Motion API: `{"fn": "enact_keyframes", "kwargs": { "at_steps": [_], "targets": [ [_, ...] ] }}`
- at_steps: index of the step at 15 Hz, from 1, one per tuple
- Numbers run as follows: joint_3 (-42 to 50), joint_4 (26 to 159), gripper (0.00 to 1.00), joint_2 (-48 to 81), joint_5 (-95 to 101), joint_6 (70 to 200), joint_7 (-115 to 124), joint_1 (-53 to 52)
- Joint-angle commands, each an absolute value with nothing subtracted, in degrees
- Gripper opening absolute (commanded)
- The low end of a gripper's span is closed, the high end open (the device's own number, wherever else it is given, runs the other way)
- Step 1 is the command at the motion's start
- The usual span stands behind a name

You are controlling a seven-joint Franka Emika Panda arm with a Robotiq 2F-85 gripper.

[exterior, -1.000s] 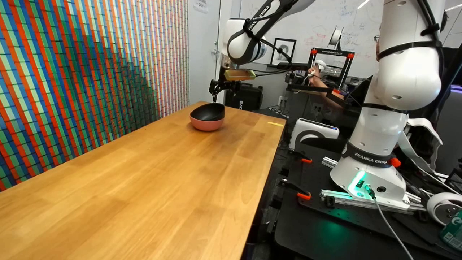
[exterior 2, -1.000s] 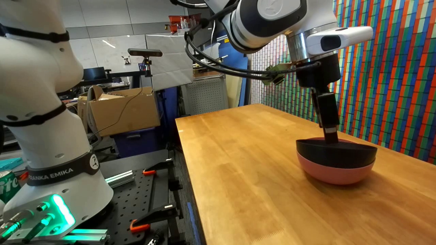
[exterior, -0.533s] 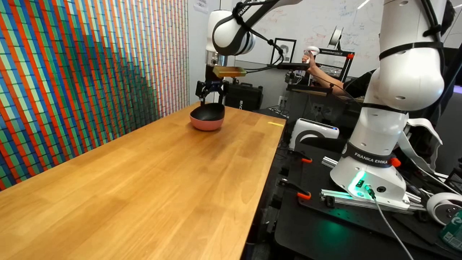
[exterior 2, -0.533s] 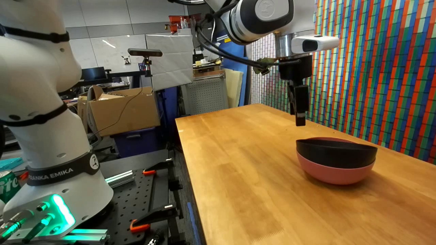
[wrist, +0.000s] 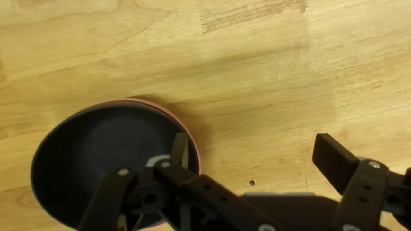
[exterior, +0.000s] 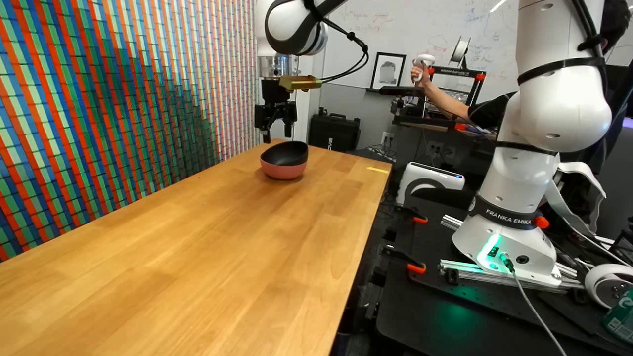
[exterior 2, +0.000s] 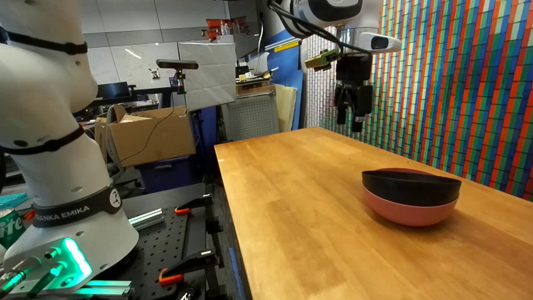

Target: Put the black bowl inside the peach bowl

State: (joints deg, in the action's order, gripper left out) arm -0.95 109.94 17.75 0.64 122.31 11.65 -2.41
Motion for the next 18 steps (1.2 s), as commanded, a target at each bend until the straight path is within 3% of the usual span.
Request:
{"fn": "enact_keyframes", "kwargs": {
  "at_steps": [1, 18],
  "targets": [
    [-2.02, 103.04, 1.0, 20.74, 0.03, 116.49, 4.91, -2.38],
    [-1.9, 100.96, 1.0, 21.65, 0.83, 114.87, 3.35, -2.77]
  ]
}}
